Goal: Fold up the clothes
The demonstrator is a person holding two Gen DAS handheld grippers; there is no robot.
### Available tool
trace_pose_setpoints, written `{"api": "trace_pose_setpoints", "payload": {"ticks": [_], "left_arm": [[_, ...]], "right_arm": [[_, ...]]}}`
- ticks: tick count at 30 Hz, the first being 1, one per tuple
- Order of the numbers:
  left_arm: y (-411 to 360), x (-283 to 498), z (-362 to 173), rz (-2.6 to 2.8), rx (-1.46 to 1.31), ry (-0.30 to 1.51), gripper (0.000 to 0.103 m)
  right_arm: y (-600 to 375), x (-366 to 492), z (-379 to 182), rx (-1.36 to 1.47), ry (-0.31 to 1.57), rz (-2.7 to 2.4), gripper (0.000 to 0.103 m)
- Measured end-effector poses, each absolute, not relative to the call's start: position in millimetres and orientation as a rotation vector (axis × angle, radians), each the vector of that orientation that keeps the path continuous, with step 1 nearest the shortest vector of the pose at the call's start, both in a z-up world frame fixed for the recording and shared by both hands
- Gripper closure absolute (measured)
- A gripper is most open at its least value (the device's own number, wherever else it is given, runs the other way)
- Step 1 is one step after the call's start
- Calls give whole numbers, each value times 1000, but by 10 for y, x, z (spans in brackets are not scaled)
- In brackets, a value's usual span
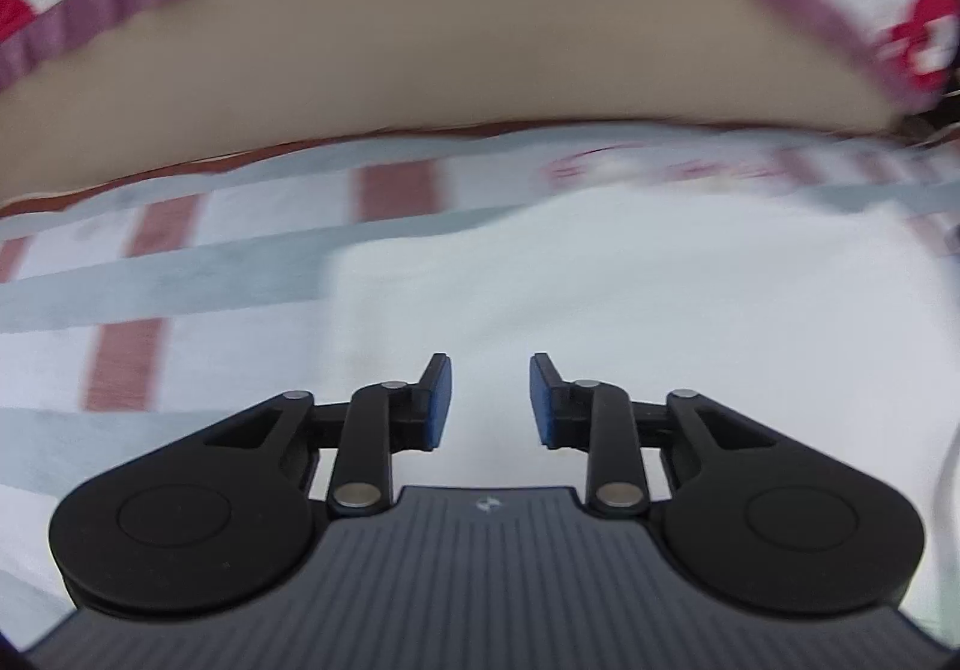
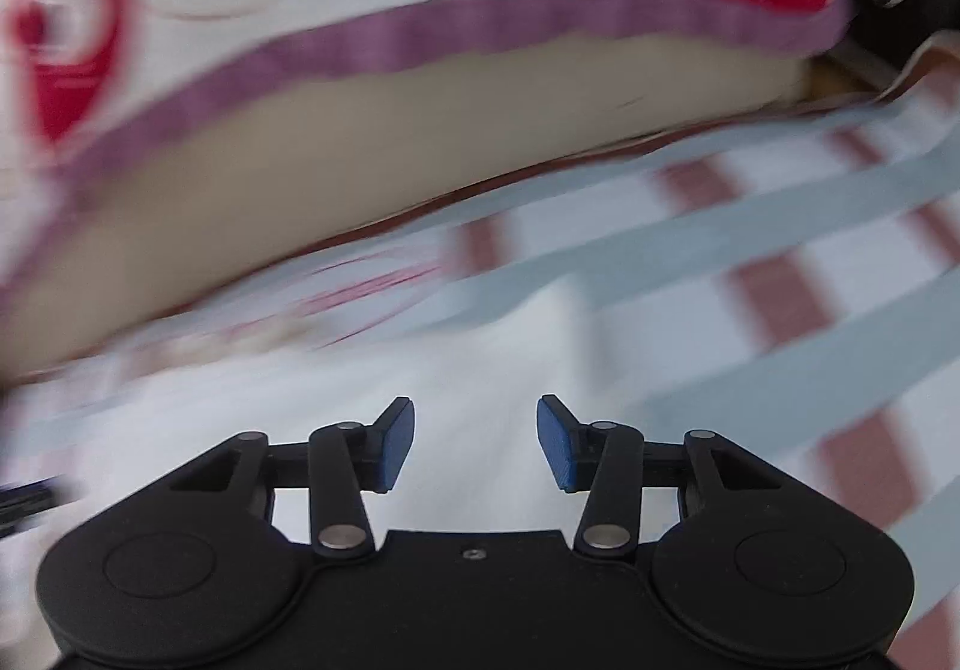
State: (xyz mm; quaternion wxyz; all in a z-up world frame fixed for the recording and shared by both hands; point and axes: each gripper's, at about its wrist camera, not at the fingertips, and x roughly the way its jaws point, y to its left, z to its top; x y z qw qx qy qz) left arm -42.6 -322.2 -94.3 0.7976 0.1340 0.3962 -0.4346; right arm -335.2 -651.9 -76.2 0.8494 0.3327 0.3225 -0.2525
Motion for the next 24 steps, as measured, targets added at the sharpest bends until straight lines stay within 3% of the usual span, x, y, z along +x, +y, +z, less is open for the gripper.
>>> {"api": "trace_pose_setpoints", "payload": {"ticks": [5,8,21,24], "left_arm": [[-3481,-1111,-1029,-1098,305,915,71],[-3565,-1419,-1163,-1111,370,950,71],[-3505,-2041,-1020,-1071,352,939,68],[-3677,-2158,-1019,-1088,337,938,68]], "right_arm": [[-5340,-3134,-941,364,935,-291,51],[-5118,-3222,-1196,239,1036,-309,51],[-5584,-4975,-1494,1130,549,-674,47],[-5532,-5036,-1440,1078,547,-772,47]]}}
